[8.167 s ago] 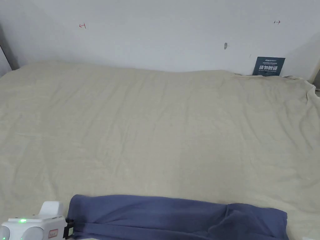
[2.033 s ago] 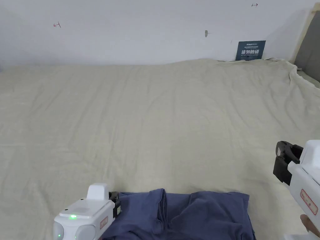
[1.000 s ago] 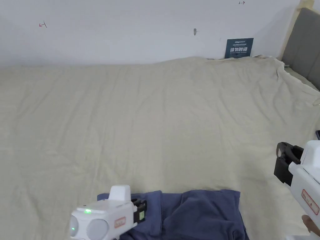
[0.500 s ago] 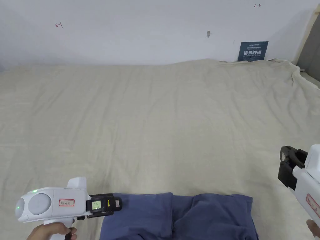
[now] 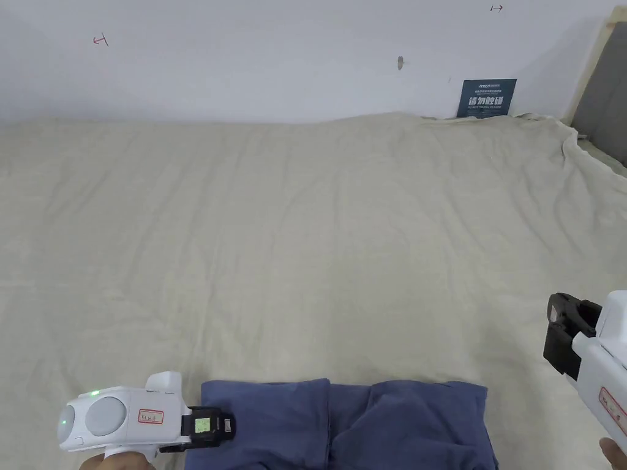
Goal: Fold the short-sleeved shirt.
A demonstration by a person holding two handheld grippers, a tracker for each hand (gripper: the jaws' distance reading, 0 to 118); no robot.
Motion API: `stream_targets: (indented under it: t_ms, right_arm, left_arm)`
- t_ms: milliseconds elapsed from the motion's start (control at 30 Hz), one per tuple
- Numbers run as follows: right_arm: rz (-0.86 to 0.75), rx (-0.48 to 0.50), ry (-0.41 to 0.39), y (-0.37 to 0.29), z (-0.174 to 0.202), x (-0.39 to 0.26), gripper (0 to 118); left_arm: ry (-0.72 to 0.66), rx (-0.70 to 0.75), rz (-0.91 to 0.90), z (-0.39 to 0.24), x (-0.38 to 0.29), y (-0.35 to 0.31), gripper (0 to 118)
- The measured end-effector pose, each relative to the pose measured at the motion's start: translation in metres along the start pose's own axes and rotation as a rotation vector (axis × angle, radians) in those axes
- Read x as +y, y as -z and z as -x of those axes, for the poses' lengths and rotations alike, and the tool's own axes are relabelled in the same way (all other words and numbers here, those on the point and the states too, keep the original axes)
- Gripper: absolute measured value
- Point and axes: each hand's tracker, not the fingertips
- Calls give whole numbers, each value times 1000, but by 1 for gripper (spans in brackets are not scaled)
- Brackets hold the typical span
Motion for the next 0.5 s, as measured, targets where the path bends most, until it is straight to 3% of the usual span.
stream_targets:
  t_ms: [100,133,300,500]
  right_arm:
    - [3,-1,-1,0,1,-1,0]
    - [5,0,0,1,1,-1,0]
    - [6,5,5,2,3,-1,0]
    - [0,17,0,2,9,4,0]
  left_arm:
    - [-3,-1,-15,1,-2,-3,22]
    - [-12,-31,-17,0,-2,-3,19]
    - [16,5,-25,-10,-3,-3,7]
    - [14,-6,-67,-11,-2,-29,5]
